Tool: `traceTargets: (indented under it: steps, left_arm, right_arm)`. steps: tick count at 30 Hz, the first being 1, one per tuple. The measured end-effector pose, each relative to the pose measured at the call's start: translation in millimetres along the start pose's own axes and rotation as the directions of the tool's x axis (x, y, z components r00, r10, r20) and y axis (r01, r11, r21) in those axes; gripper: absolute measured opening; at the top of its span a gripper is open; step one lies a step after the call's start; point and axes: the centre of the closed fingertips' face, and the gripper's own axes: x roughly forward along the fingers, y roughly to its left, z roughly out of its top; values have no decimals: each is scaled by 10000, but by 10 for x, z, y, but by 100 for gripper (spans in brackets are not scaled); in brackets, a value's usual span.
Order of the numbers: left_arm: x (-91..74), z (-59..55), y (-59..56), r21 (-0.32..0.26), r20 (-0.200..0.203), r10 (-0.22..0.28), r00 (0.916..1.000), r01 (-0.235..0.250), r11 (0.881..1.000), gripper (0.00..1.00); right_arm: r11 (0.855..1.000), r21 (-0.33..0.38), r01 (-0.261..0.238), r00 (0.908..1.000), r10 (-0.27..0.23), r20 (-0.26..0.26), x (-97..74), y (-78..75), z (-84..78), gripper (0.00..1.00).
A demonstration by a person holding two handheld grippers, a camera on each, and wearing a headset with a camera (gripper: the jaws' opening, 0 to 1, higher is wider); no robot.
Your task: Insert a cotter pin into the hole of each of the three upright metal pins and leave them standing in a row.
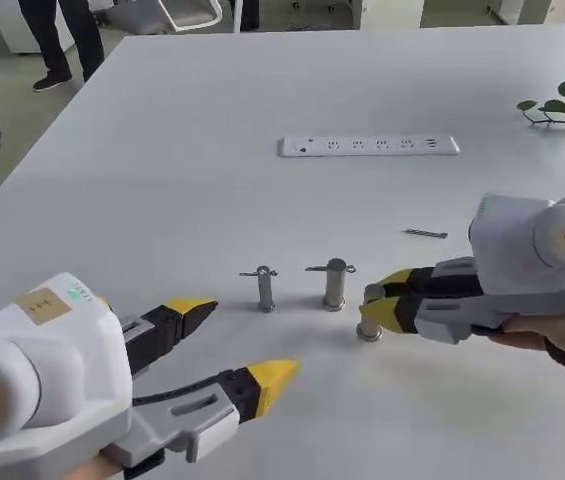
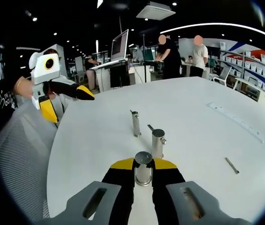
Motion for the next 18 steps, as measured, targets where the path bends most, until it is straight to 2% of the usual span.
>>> traceTargets:
  steps: [8, 18]
  left_arm:
    - [-3, -5, 7, -32, 28, -16, 10000, 16, 10000, 56]
    - [4, -5, 8, -22, 12, -28, 10000, 28, 10000, 55]
  right_arm:
    - [9995, -148, -290, 9996, 289, -39, 64, 158, -38, 8]
    - [9988, -421, -245, 9997, 248, 61, 109, 167, -38, 8]
